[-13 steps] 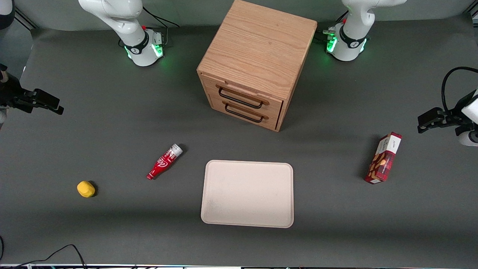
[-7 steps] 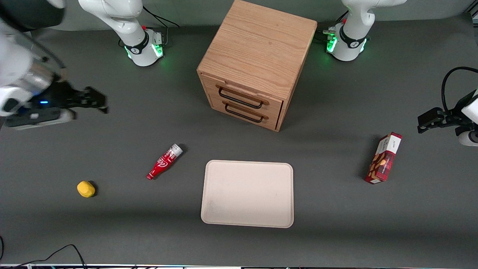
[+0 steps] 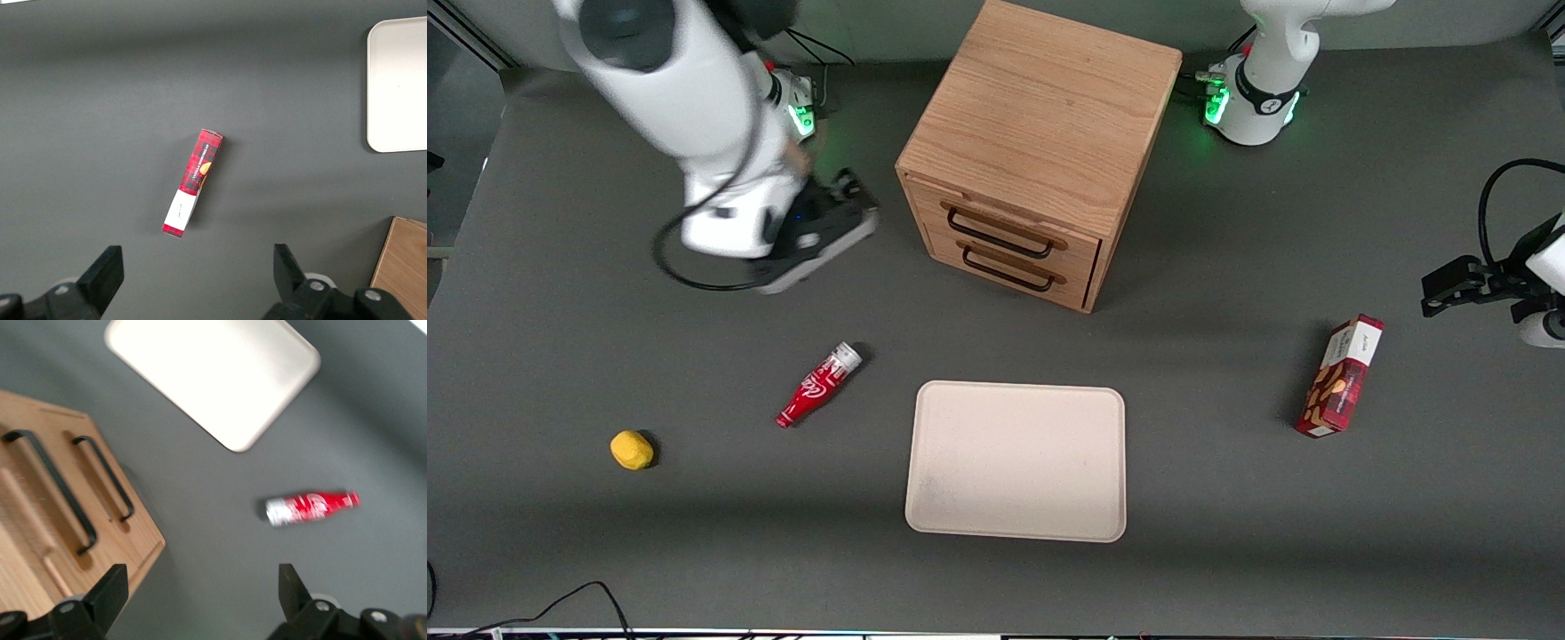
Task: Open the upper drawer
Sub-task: 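Move the right gripper to the upper drawer's black handle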
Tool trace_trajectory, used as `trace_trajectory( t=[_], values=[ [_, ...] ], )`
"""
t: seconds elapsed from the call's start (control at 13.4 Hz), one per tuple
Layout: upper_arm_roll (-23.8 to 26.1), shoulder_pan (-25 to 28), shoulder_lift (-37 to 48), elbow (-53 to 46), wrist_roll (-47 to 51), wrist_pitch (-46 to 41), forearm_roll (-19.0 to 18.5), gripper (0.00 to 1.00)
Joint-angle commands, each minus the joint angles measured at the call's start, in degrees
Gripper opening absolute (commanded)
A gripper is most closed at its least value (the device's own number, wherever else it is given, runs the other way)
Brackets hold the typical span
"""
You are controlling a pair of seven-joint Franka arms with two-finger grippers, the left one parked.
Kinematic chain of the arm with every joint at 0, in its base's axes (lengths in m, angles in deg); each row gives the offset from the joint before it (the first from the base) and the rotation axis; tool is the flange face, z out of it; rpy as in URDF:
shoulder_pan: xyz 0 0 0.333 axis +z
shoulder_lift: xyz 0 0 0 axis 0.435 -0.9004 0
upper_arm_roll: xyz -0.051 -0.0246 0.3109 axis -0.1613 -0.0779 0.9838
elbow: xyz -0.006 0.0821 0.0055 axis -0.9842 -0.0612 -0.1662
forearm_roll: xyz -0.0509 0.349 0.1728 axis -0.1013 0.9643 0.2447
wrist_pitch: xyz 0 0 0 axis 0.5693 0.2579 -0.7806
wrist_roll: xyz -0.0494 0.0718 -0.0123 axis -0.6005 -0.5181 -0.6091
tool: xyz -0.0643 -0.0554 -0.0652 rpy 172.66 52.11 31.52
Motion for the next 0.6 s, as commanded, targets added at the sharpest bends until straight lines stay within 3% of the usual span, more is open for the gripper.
trace_trajectory(
  t=[0.0, 0.37, 0.52],
  values=[
    [4.27, 2.67, -7.31, -3.11, -0.9, 2.64, -3.79, 1.0],
    [4.18, 6.54, -12.24, -1.0, -7.84, 7.83, -4.15, 1.0],
    [4.18, 8.03, -13.82, -0.82, -8.2, 8.72, -7.02, 1.0]
  ],
)
